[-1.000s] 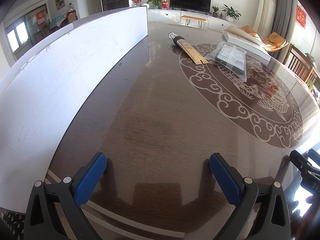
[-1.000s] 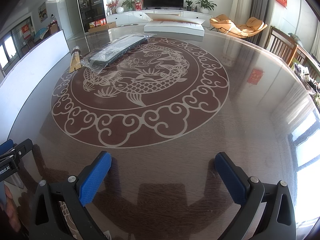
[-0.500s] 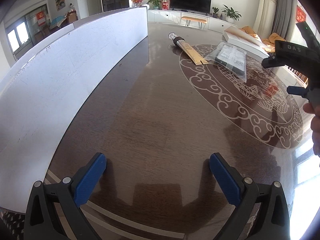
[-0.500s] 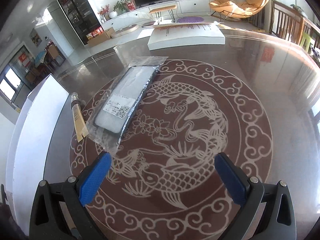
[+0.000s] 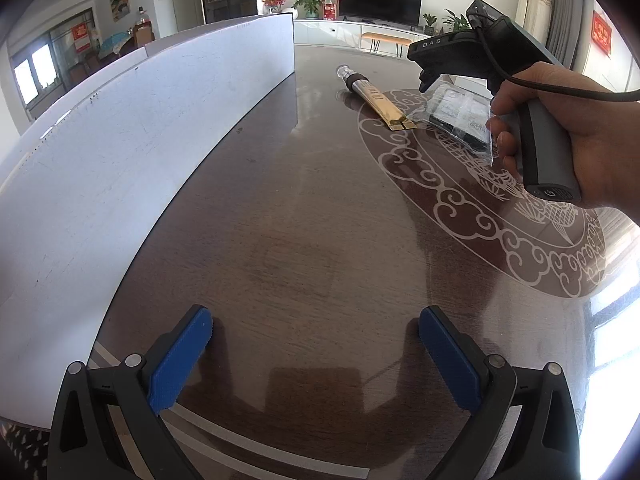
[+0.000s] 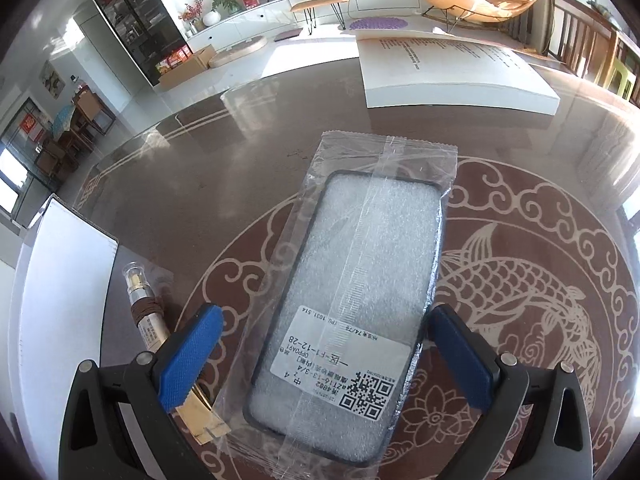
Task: Organize objects
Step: 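Grasp the clear-bagged phone case with the right tool, then grasp the gold tube with silver cap with the left tool while the right tool holds the phone case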
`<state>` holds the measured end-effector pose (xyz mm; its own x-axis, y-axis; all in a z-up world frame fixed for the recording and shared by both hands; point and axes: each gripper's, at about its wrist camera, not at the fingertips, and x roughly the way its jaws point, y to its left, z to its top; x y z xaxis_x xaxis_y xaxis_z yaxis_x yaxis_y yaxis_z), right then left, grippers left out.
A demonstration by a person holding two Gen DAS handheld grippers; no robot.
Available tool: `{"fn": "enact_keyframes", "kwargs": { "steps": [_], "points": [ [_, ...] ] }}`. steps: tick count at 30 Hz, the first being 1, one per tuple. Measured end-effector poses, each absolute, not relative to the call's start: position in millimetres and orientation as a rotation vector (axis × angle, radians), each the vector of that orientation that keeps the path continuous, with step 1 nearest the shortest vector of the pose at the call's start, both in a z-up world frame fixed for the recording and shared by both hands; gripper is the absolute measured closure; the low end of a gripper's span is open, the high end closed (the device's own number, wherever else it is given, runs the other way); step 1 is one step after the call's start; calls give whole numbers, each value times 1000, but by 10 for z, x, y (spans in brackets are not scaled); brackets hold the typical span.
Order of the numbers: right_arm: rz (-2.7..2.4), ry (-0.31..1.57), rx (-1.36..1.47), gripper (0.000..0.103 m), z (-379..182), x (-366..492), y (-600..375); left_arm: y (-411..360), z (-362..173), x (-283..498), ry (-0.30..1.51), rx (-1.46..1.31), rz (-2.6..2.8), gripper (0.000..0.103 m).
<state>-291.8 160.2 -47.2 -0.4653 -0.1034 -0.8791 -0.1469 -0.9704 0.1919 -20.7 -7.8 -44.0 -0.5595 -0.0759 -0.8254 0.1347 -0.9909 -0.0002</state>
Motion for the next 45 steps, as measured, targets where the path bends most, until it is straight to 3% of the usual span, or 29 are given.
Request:
{"fn": "enact_keyframes", "kwargs": {
  "steps": [1,2,4,8,24,26,31,45],
  "points": [
    [2642,302,-1624,1,-488,-2918,1560,-77,-440,-208,96,1409,-2672,0],
    [2643,206,-1634,13,-505,-2928,1507,-78,-441,-206,96,1409,-2671,0],
    [2656,14,-1590,21,-503,-2857,1424,-76,-441,-214,97,1409,-2671,0],
    [2710,4,-1553,23,-507,-2582,1546,-77,-442,-207,96,1409,-2672,0],
    [2800,-17,-1433,19,-547,-614,2682,-65,-453,-230,96,1402,-2670,0],
    [2803,-10,-1430,10,-567,-536,2705,-62,-452,-242,96,1401,-2670,0],
    [2802,-36,-1457,1,-588,-565,2654,-64,-454,-233,96,1401,-2670,0],
    [2799,-28,-1458,0,-600,-570,2671,-38,-450,-277,137,1509,-2576,0]
  ]
}}
